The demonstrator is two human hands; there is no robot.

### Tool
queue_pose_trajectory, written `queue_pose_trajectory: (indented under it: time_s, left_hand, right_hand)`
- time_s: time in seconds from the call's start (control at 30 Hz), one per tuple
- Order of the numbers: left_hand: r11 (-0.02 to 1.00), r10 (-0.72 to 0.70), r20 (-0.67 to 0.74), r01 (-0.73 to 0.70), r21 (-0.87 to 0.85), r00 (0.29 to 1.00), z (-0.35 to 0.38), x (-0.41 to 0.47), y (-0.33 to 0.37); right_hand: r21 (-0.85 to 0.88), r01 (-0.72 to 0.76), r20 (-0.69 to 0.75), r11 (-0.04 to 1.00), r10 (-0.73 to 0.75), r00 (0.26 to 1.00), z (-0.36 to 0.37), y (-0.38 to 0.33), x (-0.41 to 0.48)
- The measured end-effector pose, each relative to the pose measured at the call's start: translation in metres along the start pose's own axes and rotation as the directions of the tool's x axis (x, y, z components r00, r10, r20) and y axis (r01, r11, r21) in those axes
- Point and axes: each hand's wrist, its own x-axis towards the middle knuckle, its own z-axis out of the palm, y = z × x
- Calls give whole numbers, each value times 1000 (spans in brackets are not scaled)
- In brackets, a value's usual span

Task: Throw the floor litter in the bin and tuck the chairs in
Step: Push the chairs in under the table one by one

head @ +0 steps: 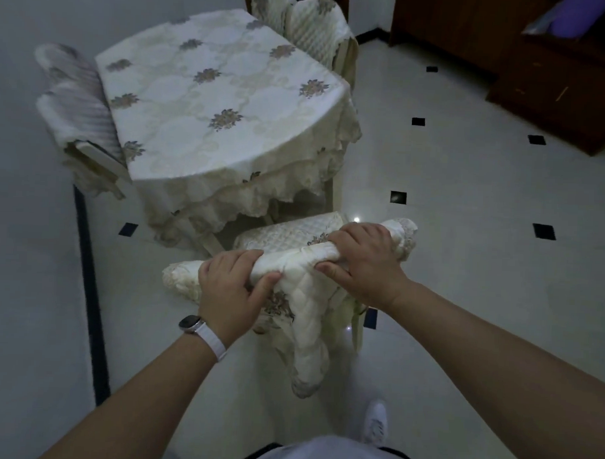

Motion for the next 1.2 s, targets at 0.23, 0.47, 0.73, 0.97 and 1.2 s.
queue_pose_trajectory:
  time_s: [0.23, 0.47, 0.73, 0.97, 1.2]
  left_hand:
    - [997, -31, 51, 27, 71, 998, 19, 26, 27]
    - [992, 49, 53, -54, 115, 997, 45, 42, 47]
    - [992, 73, -42, -68, 103, 996, 74, 73, 65]
    - [985, 53, -127, -31, 172, 990, 74, 117, 43]
    - [974, 186, -115, -168, 152, 976, 77, 142, 13]
  right_hand:
    - [28, 71, 191, 997, -75, 979, -26, 62, 35]
    - [20, 168, 217, 986, -168, 962, -30, 122, 50]
    - [74, 197, 198, 978, -208, 958, -26, 172, 82]
    - [125, 178, 176, 976, -198, 964, -21, 173, 141]
    - [113, 176, 141, 978, -191, 971, -3, 173, 153]
